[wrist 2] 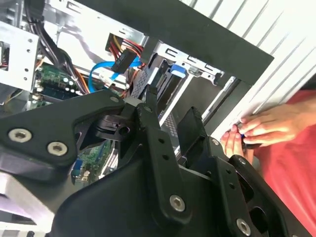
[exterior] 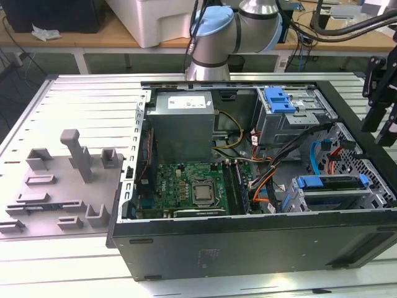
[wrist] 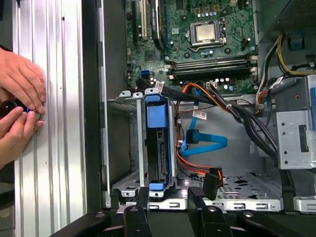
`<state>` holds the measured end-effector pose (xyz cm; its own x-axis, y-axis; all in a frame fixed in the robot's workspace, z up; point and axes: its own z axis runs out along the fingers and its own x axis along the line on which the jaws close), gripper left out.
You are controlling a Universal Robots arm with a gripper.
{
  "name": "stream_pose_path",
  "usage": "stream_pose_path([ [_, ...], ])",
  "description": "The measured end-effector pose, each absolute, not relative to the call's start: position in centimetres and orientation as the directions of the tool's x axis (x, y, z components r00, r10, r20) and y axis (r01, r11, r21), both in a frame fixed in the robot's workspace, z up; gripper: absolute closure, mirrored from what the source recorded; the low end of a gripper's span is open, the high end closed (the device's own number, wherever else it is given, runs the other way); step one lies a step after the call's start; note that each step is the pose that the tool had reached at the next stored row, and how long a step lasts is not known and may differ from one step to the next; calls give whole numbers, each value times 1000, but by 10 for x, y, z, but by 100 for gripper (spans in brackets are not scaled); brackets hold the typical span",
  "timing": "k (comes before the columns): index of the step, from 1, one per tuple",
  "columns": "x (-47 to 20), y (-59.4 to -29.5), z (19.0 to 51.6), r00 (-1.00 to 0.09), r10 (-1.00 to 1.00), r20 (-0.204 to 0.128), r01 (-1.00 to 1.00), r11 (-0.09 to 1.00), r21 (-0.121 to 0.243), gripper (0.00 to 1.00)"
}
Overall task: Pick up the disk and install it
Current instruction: 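Insert the first disk wire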
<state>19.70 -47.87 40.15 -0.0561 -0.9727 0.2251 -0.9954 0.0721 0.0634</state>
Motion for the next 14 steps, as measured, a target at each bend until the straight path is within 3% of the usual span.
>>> stream_pose_path([
  [5,197,-453,399,-56,-938,341,-995,79,54,56],
  [11,197,-416,391,-56,-929,365,-995,81,52,56],
  [14,197,-404,389,-56,-918,392,-995,81,50,56],
])
